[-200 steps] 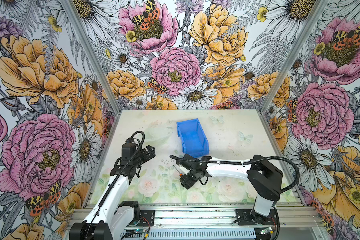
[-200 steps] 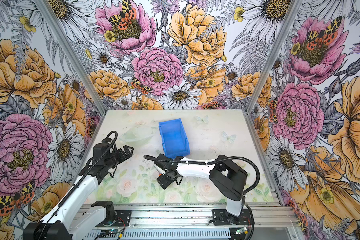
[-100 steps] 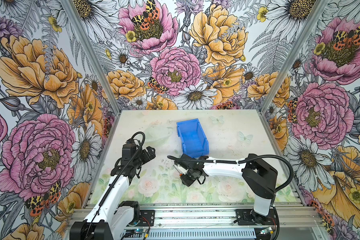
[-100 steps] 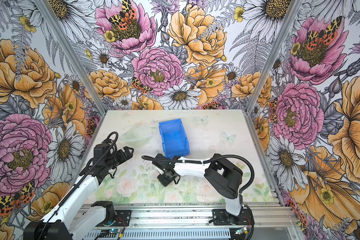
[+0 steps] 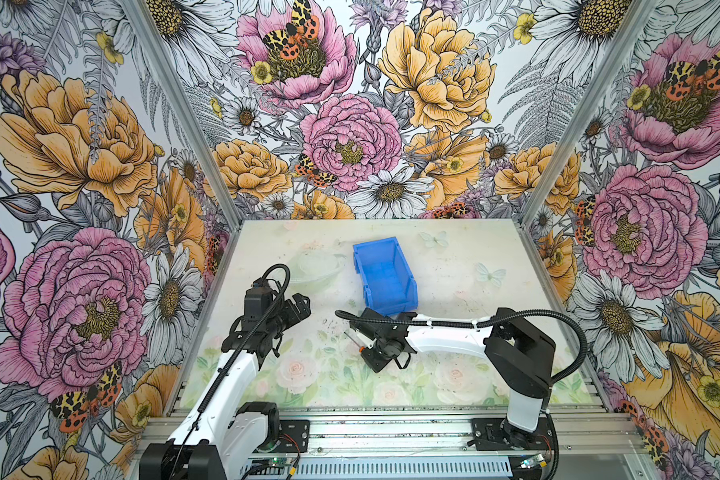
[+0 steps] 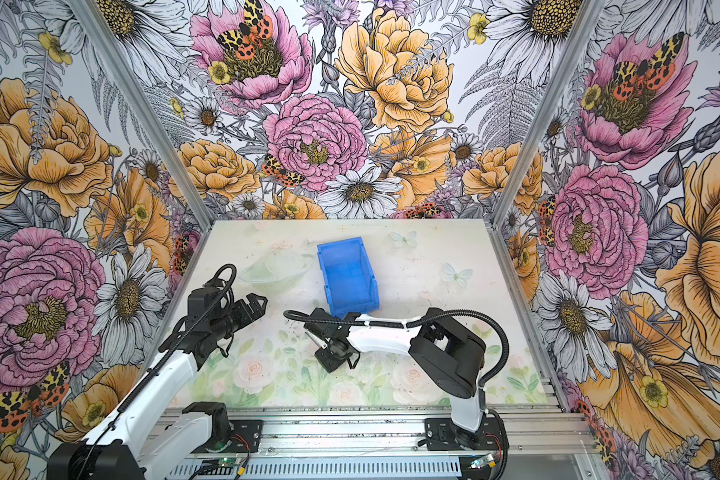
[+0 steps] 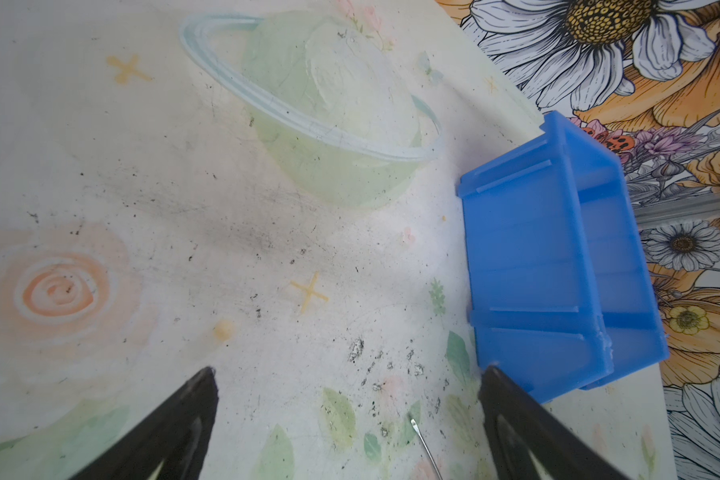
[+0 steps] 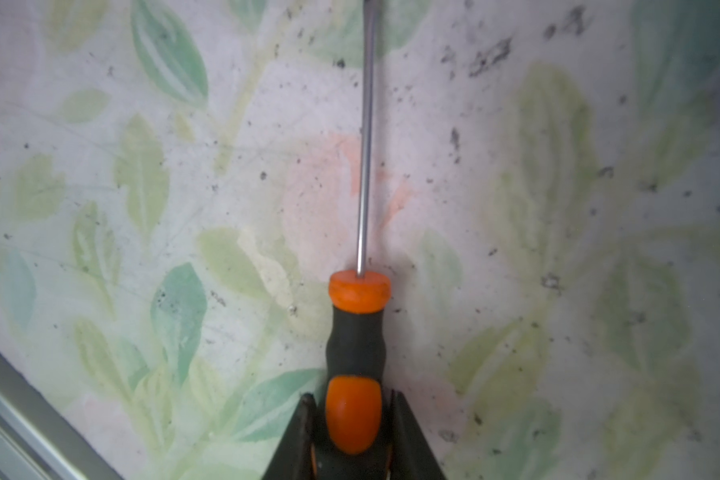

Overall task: Put the screwdriver in the bin
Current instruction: 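Lower the right gripper and close it on the screwdriver handle, then lift the screwdriver with the right gripper and carry it over the blue bin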

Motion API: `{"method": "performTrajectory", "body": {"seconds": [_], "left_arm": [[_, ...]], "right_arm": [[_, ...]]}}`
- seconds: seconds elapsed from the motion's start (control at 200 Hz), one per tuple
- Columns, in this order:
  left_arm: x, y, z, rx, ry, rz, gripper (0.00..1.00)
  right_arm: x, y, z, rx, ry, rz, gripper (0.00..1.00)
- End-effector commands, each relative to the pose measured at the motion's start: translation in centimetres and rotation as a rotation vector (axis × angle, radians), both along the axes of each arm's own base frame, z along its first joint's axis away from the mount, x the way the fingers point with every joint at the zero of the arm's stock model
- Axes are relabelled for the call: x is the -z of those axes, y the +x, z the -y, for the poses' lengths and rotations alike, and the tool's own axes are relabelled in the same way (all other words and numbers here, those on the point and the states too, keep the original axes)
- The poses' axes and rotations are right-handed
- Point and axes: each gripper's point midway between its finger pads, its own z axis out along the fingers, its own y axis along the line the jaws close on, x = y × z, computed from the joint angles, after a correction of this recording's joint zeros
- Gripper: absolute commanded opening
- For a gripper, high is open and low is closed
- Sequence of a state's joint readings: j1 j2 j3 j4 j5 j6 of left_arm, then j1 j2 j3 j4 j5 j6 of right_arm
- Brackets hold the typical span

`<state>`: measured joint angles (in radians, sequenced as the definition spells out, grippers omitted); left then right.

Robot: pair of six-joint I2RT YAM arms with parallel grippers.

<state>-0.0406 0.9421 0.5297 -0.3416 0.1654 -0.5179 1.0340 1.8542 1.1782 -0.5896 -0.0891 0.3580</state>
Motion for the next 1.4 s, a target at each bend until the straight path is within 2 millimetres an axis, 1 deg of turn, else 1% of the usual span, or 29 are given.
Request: {"method": "performTrajectory", "body": {"seconds": [0.0, 0.27, 0.34, 0.415, 0.6, 0.746, 0.841, 0.876, 0.886, 0.896, 0.986, 1.096, 1.166, 1.291, 1.396], "left_arm": [[-0.2, 0.2, -0.5, -0.020, 0.018, 0.017, 0.99], [-1.4, 1.0, -0.8, -0.017, 0.039, 0.048, 0.99], [-1.6, 1.2, -0.8, -0.014, 0.045, 0.051, 0.99], [-1.7, 1.4, -0.8, -0.012, 0.051, 0.055, 0.99], [-2.1, 1.7, -0.7, -0.004, 0.059, 0.067, 0.99], [-2.4, 2.2, -0.7, 0.002, 0.070, 0.069, 0.99], [-2.5, 2.5, -0.6, 0.009, 0.076, 0.072, 0.99], [-2.5, 2.6, -0.5, 0.012, 0.079, 0.071, 0.98], [-2.4, 2.6, -0.5, 0.013, 0.080, 0.070, 0.99], [-2.5, 2.6, -0.4, 0.016, 0.080, 0.072, 0.99], [-2.6, 2.7, 0.1, 0.042, 0.074, 0.075, 0.99], [-3.5, 2.6, 1.2, 0.101, 0.059, 0.113, 0.99], [-4.6, 2.6, 2.3, 0.160, 0.033, 0.171, 0.99], [-6.8, 2.5, 4.9, 0.286, -0.028, 0.261, 0.98], [-7.7, 2.1, 6.9, 0.368, -0.050, 0.303, 0.99]], "right_arm": [[-2.6, 0.9, -0.3, 0.042, 0.044, 0.065, 0.00], [-6.1, 1.3, 0.3, 0.105, 0.113, 0.112, 0.00], [-7.0, 1.8, 0.6, 0.129, 0.124, 0.134, 0.00], [-8.3, 2.7, 1.1, 0.165, 0.144, 0.166, 0.00], [-12.5, 6.5, 2.4, 0.252, 0.215, 0.251, 0.00], [-14.3, 9.1, 4.1, 0.309, 0.242, 0.286, 0.00], [-14.6, 10.8, 5.4, 0.347, 0.231, 0.304, 0.00], [-14.6, 11.1, 5.5, 0.347, 0.228, 0.309, 0.00], [-14.7, 12.0, 6.2, 0.374, 0.222, 0.316, 0.00], [-14.7, 12.2, 6.5, 0.382, 0.220, 0.320, 0.00], [-14.7, 14.3, 7.3, 0.425, 0.203, 0.336, 0.00], [-14.9, 16.4, 7.1, 0.449, 0.194, 0.356, 0.00], [-14.6, 17.6, 6.9, 0.459, 0.188, 0.357, 0.00], [-13.9, 18.8, 6.7, 0.476, 0.177, 0.350, 0.00], [-13.2, 19.6, 6.8, 0.503, 0.165, 0.344, 0.00]]}}
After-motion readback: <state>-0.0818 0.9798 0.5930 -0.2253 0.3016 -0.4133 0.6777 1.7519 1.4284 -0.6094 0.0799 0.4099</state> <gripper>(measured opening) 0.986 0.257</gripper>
